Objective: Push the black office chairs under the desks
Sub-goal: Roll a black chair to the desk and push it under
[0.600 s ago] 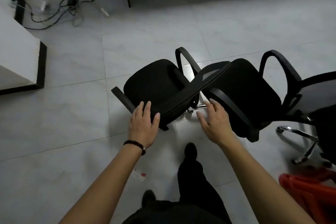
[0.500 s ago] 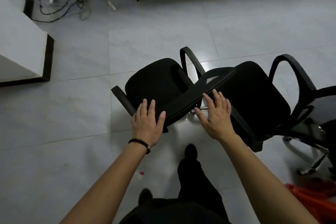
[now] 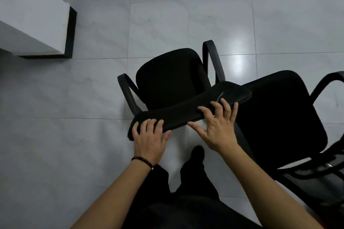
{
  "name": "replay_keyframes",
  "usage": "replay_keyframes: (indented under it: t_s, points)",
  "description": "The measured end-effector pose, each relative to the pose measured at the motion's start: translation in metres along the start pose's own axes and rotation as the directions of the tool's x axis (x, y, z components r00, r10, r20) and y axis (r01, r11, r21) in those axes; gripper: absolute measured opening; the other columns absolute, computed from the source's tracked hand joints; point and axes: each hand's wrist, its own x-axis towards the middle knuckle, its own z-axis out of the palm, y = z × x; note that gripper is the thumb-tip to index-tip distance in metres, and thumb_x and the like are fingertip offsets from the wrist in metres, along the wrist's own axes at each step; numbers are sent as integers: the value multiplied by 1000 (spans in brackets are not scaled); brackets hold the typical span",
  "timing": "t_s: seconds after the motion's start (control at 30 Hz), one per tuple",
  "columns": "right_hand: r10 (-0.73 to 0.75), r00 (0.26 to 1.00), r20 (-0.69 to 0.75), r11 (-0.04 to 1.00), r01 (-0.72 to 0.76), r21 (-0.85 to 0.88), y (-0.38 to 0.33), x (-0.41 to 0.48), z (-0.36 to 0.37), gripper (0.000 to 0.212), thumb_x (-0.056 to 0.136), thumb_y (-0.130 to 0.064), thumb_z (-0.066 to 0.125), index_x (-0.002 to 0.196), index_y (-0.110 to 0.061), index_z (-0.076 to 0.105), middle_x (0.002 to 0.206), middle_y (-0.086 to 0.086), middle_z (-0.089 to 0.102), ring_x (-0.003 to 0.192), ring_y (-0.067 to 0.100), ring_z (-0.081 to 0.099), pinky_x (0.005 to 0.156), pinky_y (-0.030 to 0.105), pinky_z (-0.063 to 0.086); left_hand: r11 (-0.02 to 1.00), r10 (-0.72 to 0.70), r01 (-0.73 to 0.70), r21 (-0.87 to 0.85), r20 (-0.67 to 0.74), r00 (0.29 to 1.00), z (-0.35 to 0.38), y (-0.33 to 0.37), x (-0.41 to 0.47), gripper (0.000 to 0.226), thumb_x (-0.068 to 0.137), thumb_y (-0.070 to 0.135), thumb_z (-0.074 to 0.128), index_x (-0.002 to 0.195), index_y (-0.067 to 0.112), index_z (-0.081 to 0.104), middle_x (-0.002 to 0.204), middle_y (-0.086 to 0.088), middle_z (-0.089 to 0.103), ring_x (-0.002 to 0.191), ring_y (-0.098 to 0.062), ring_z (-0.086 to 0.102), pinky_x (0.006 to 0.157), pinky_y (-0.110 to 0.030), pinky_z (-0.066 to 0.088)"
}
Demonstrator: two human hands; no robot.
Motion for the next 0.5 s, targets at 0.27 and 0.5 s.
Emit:
replay_keyframes:
  t_s: [0.27,0.5]
  points:
    - [-94,995,-26,995,93,-18,-47,61,-4,67,91,-77,25,131,-32,54,121,1,52,125,22,41,119,46,8,991,108,-107,75,-17,994,-31,-84,69,66,95,56,12,111,17,63,108,-6,64,102,-27,57,99,-52,36]
    - [126,990,-66,991,-128,-26,-126,155,-19,80,84,-85,22,119,-25,61,115,-1,57,120,19,45,120,41,11,970,208,-204,128,-16,978,-76,-167,182,61,93,56,17,111,20,62,108,-5,63,100,-27,56,99,-52,32]
